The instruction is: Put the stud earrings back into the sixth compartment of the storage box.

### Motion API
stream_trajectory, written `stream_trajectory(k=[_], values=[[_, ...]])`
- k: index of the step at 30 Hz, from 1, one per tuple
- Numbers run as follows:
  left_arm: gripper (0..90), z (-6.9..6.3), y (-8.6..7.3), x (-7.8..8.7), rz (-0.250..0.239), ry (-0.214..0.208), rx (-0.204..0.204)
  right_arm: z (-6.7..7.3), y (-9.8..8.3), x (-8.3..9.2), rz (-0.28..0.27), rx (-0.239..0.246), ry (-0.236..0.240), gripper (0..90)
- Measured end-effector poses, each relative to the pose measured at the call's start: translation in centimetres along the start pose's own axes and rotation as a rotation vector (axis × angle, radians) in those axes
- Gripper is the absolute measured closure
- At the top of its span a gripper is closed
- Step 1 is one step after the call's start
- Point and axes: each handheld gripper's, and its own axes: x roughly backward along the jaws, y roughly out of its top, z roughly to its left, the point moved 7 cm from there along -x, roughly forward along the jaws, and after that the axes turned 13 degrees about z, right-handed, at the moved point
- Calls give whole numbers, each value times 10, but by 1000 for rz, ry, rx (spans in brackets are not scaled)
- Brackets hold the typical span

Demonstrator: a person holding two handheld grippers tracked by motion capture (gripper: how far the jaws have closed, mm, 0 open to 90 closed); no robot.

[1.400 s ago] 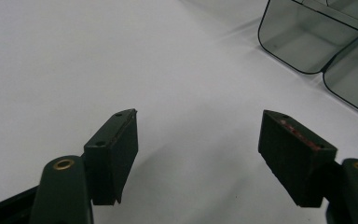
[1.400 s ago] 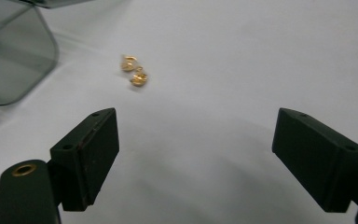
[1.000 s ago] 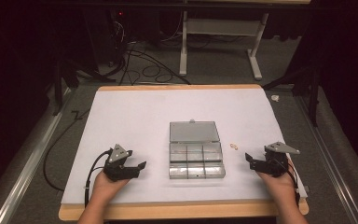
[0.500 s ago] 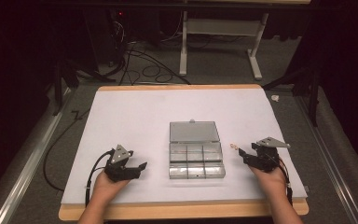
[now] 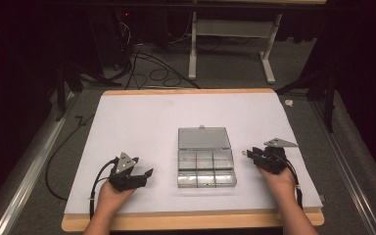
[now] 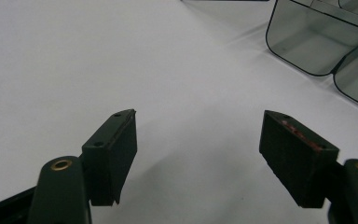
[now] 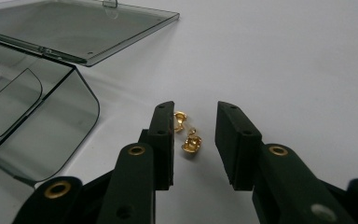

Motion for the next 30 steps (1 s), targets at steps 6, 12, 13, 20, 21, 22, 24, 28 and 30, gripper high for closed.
stream_trajectory(k=[6,12,13,20,21,22,24,28,30], values=[[284,0,0,1,-11,13,3,1,2,-12,36,20,-3,761],[285,1,0,1,-11,15,11,0,2,-17,58,22,9,848],[285,1,0,1,-12,14,11,0,2,-16,57,24,4,850],[287,1,0,0,-6,9,8,4,4,-7,43,42,-2,854],[287,0,0,0,-1,7,6,5,3,-5,41,43,-2,854],[287,0,0,0,0,5,5,5,3,-3,40,55,-4,854],[287,1,0,-1,7,-6,5,8,1,0,37,54,-1,854],[287,1,0,-1,10,-21,6,13,-6,8,39,66,5,853],[287,0,0,-1,12,-24,4,16,-12,12,41,64,12,853]])
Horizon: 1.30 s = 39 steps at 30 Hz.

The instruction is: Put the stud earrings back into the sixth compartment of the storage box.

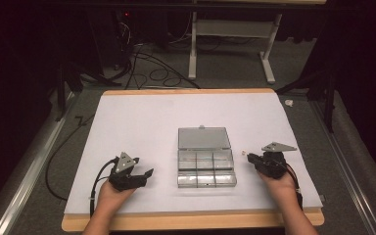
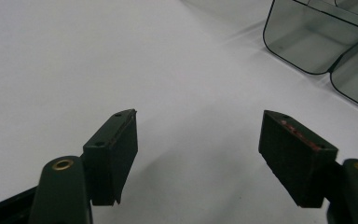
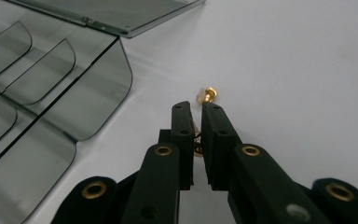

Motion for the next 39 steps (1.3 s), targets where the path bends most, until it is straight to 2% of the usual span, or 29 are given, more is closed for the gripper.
stream_trajectory(k=[6,9,13,21,24,27,28,31,35,39], values=[[292,0,0,-2,16,-9,1,4,-17,15,2,-11,-5,852],[295,1,0,-4,34,-19,12,8,-31,18,24,-14,10,851],[295,1,0,-5,48,-31,15,10,-38,19,37,-14,5,850],[295,1,0,-4,42,-30,7,14,-42,13,71,-7,15,844],[294,1,0,-3,35,-28,4,14,-41,12,67,-7,16,794],[294,1,0,-3,33,-28,4,15,-37,17,35,-7,22,756],[294,0,0,-3,33,-28,3,13,-35,23,12,-11,12,743],[294,0,0,-3,30,-28,1,8,-34,27,0,-12,-3,725],[294,0,0,-3,33,-27,-1,-2,-37,32,-7,-53,-15,712],[294,0,0,-3,33,-27,-2,-11,-42,31,17,-81,-35,685]])
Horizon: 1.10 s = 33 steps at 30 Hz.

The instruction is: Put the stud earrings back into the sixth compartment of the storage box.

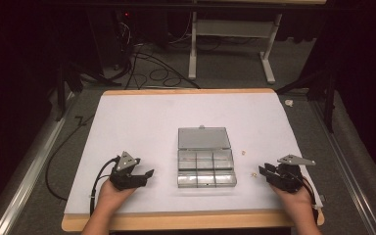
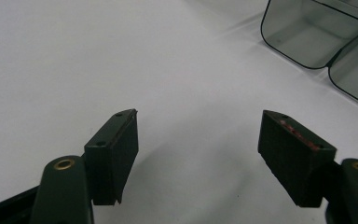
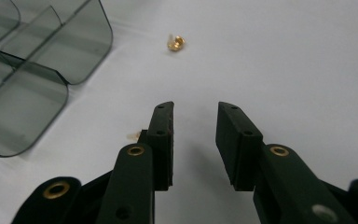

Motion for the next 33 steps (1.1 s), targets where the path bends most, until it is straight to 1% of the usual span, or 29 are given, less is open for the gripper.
stream_trajectory(k=[4,5,7,9,11,13,14,15,18,20,24,26,29,31,33], values=[[294,0,0,0,0,2,1,-5,-2,-2,13,6,-14,663],[294,0,0,0,0,2,1,-5,-1,-2,9,12,-16,663],[294,0,0,0,-5,2,3,-4,-1,-1,10,34,-30,664],[294,0,0,0,-8,4,1,-5,-2,-2,27,58,-52,663],[294,0,0,1,-9,2,-1,-6,-3,-3,49,43,-67,667],[293,-1,0,1,-11,-5,-2,-8,-3,-2,55,28,-89,685],[294,-1,0,1,-13,-7,-2,-8,-3,-1,60,20,-86,685],[294,-1,0,1,-12,-7,-3,-8,-3,-1,77,16,-85,685],[294,-1,0,1,-16,-10,-5,-6,-5,1,129,34,-111,682],[295,-1,0,1,-15,-12,-6,-7,-5,4,152,40,-125,683],[295,-1,0,1,-12,-11,-9,-3,-7,5,188,45,-110,679],[295,-1,0,1,-11,-10,-8,-1,-8,4,211,39,-101,674],[295,-1,0,2,-14,-8,-9,2,-8,4,230,42,-95,659],[295,-2,0,2,-14,-10,-11,3,-6,6,235,51,-105,652],[295,-2,0,1,-14,-12,-12,2,-5,9,249,48,-96,653]])
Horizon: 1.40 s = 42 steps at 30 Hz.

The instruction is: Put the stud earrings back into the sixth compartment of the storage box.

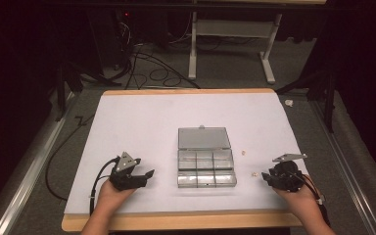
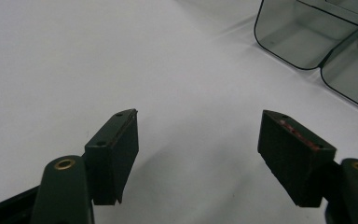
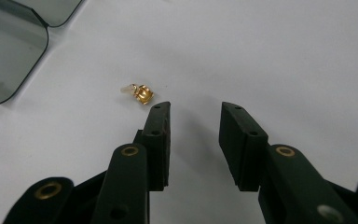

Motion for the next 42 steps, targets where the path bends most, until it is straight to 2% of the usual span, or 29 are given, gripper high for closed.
stream_trajectory(k=[3,8,11,16,26,30,32,36,42], values=[[295,0,0,0,6,-2,-5,-1,0,3,36,12,1,654],[298,-1,0,-1,5,1,-10,2,0,7,73,20,32,650],[298,-1,0,-1,7,3,-13,3,-1,8,115,37,39,645],[298,-1,0,-1,7,1,-12,4,0,9,143,37,62,638],[298,0,0,0,-3,9,-7,10,-2,3,226,63,82,614],[298,0,0,0,-3,13,-9,12,1,1,267,91,78,604],[298,0,0,0,-5,14,-7,15,2,1,292,100,93,595],[299,0,0,1,-7,11,-7,17,5,1,321,134,78,591],[299,-1,0,1,-9,7,-7,20,9,3,352,156,71,591]])
